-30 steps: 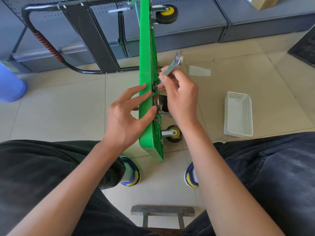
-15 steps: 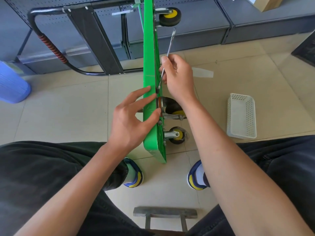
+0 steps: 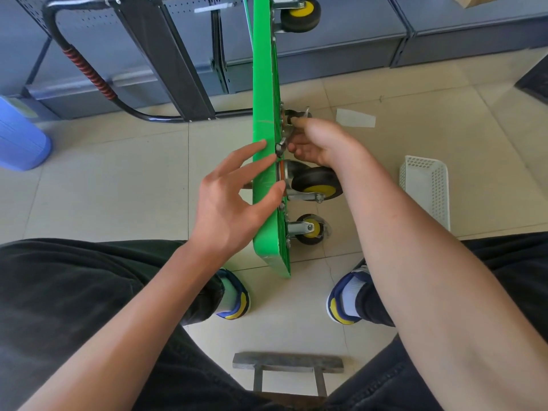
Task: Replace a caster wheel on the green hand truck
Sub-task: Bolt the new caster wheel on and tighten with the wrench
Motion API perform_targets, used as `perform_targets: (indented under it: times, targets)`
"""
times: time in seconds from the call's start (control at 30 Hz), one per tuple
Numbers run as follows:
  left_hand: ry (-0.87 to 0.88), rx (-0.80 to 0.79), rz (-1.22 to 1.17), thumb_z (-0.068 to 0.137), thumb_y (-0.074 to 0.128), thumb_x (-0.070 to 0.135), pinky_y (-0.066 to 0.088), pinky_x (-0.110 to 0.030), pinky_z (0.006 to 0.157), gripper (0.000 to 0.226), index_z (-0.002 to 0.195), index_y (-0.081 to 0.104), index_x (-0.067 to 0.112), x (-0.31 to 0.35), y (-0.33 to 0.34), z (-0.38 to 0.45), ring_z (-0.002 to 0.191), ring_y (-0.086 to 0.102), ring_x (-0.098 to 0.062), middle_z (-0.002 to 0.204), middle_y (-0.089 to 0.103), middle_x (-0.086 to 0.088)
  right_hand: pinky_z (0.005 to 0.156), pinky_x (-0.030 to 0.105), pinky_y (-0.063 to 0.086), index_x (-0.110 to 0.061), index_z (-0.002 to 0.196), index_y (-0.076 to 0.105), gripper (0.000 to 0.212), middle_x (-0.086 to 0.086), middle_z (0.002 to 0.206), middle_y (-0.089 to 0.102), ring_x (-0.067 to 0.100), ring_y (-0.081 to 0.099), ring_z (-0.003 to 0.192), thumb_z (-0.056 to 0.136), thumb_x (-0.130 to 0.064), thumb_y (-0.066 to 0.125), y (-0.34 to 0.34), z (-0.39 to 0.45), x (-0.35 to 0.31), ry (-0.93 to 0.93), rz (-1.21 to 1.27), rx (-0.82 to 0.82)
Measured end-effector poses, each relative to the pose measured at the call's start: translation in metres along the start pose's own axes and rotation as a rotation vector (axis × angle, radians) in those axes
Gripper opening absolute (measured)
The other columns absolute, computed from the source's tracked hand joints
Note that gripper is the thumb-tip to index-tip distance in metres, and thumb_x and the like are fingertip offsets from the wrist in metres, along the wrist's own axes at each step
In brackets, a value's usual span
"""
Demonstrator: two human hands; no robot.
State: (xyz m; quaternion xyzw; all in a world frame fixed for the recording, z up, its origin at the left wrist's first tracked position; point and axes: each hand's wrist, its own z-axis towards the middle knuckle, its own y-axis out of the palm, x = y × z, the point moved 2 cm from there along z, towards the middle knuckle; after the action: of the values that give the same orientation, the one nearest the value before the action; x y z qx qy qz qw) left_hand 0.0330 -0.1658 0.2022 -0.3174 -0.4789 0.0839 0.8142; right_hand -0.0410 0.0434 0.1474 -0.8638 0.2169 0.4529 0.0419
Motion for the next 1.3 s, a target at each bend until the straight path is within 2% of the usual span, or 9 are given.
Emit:
perform_targets:
  times: [0.17, 0.27, 0.53, 0.7, 0.77, 0.83, 0.93, 1.07, 1.3]
  targets:
    - [0.001, -0.004, -0.005, 0.091, 0.071, 0.032, 0.058, -0.024, 0.087, 0.039, 0.127, 0.070, 0.017, 0.001, 0.000, 0.000, 0.121, 0.059, -0.003, 0.141, 0.059, 0.004, 0.056, 0.025, 0.055, -0.006, 0.093, 0.061, 0.023, 0.014, 0.083, 0.077, 0.020, 0.069, 0.065, 0.105, -0.026, 0.057, -0.015, -0.024, -0.007, -0.176, 0.021, 0.138]
    - [0.003, -0.014, -0.007, 0.091, 0.071, 0.032, 0.056, -0.017, 0.084, 0.039, 0.128, 0.069, 0.017, 0.003, 0.000, -0.001, 0.122, 0.059, -0.005, 0.142, 0.058, 0.003, 0.063, 0.028, 0.059, -0.007, 0.098, 0.063, 0.023, 0.015, 0.091, 0.077, 0.018, 0.070, 0.066, 0.106, -0.027, 0.054, -0.025, -0.044, -0.004, -0.360, 0.002, 0.212]
    - [0.003, -0.012, -0.014, 0.092, 0.070, 0.031, 0.054, -0.013, 0.083, 0.039, 0.128, 0.068, 0.017, 0.003, -0.001, -0.001, 0.124, 0.059, -0.005, 0.143, 0.058, 0.004, 0.081, 0.044, 0.062, -0.008, 0.104, 0.066, 0.010, 0.005, 0.095, 0.076, 0.017, 0.074, 0.082, 0.102, -0.015, 0.059, -0.023, -0.091, 0.031, -0.834, -0.083, 0.385]
    - [0.002, -0.006, -0.019, 0.092, 0.073, 0.026, 0.052, -0.010, 0.083, 0.038, 0.128, 0.069, 0.016, 0.002, 0.000, -0.001, 0.123, 0.059, -0.006, 0.143, 0.058, 0.002, 0.080, 0.018, 0.055, -0.001, 0.115, 0.070, 0.021, -0.005, 0.105, 0.073, 0.001, 0.071, 0.091, 0.102, -0.012, 0.060, -0.014, -0.117, 0.051, -1.022, -0.298, 0.432]
    - [0.006, -0.005, -0.017, 0.092, 0.073, 0.026, 0.053, -0.011, 0.084, 0.038, 0.128, 0.069, 0.015, 0.001, 0.000, -0.001, 0.123, 0.059, -0.005, 0.143, 0.058, 0.003, 0.077, 0.014, 0.051, 0.000, 0.115, 0.071, 0.021, -0.006, 0.106, 0.072, -0.008, 0.066, 0.087, 0.101, -0.012, 0.062, -0.011, -0.121, 0.057, -1.092, -0.369, 0.441]
    - [0.012, -0.001, -0.018, 0.092, 0.073, 0.027, 0.055, -0.016, 0.085, 0.039, 0.128, 0.069, 0.015, 0.001, 0.000, -0.001, 0.123, 0.059, -0.005, 0.143, 0.058, 0.003, 0.077, 0.014, 0.051, 0.000, 0.117, 0.071, 0.021, -0.001, 0.109, 0.075, -0.007, 0.065, 0.086, 0.101, -0.013, 0.063, -0.007, -0.125, 0.061, -1.132, -0.405, 0.437]
    - [0.016, 0.008, -0.004, 0.091, 0.071, 0.031, 0.059, -0.021, 0.080, 0.040, 0.128, 0.069, 0.016, 0.000, -0.001, -0.001, 0.122, 0.060, -0.003, 0.143, 0.058, 0.004, 0.087, 0.017, 0.053, 0.002, 0.118, 0.070, 0.024, 0.006, 0.115, 0.074, 0.010, 0.071, 0.095, 0.101, -0.012, 0.062, -0.003, -0.129, 0.063, -1.185, -0.420, 0.424]
    - [0.015, 0.015, 0.004, 0.091, 0.069, 0.037, 0.060, -0.025, 0.071, 0.042, 0.128, 0.069, 0.018, 0.000, -0.001, -0.001, 0.114, 0.059, 0.007, 0.143, 0.058, 0.006, 0.094, 0.016, 0.051, 0.004, 0.120, 0.069, 0.026, 0.009, 0.117, 0.074, 0.009, 0.068, 0.103, 0.101, -0.011, 0.061, -0.001, -0.130, 0.065, -1.203, -0.439, 0.432]
    - [0.009, 0.004, -0.003, 0.091, 0.069, 0.036, 0.059, -0.022, 0.075, 0.042, 0.129, 0.069, 0.018, -0.001, -0.001, -0.002, 0.122, 0.059, 0.000, 0.144, 0.058, 0.006, 0.093, 0.019, 0.053, 0.003, 0.121, 0.070, 0.027, 0.010, 0.116, 0.075, 0.015, 0.072, 0.102, 0.100, -0.014, 0.063, -0.001, -0.128, 0.069, -1.214, -0.448, 0.427]
